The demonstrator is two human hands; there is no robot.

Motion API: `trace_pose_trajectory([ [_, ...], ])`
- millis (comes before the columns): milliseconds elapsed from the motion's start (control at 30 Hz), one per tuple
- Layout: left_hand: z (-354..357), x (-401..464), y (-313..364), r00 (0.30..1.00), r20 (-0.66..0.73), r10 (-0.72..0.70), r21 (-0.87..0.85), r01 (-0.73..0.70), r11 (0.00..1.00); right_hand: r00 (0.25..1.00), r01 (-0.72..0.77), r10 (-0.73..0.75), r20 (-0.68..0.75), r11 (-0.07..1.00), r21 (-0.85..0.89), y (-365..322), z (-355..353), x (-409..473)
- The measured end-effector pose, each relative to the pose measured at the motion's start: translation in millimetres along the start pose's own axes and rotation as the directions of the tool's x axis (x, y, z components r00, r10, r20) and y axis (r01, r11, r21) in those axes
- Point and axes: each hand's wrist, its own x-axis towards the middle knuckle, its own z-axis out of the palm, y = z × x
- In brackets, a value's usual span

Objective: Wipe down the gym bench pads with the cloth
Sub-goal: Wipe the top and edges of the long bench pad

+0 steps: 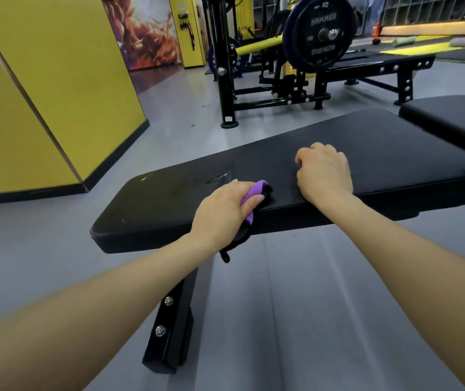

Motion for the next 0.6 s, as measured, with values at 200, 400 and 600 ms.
trace_pose_trajectory([
  [200, 13, 77, -13, 0.968, 0.046, -0.245, 0.084, 0.240, 0.967, 1.000, 0.016, -0.016, -0.001, 1.000, 0.009, 1, -1, -1],
  [400, -4, 42, -18, 0.976, 0.116, -0.185, 0.018, 0.184, 0.983, 1.000, 0.029, -0.029, -0.007, 1.000, 0.001, -1, 1, 1],
  [600, -2, 44, -26, 0.978, 0.154, -0.138, -0.056, 0.148, 0.987, 0.999, 0.047, -0.046, -0.009, 0.999, 0.013, -2, 5, 1],
])
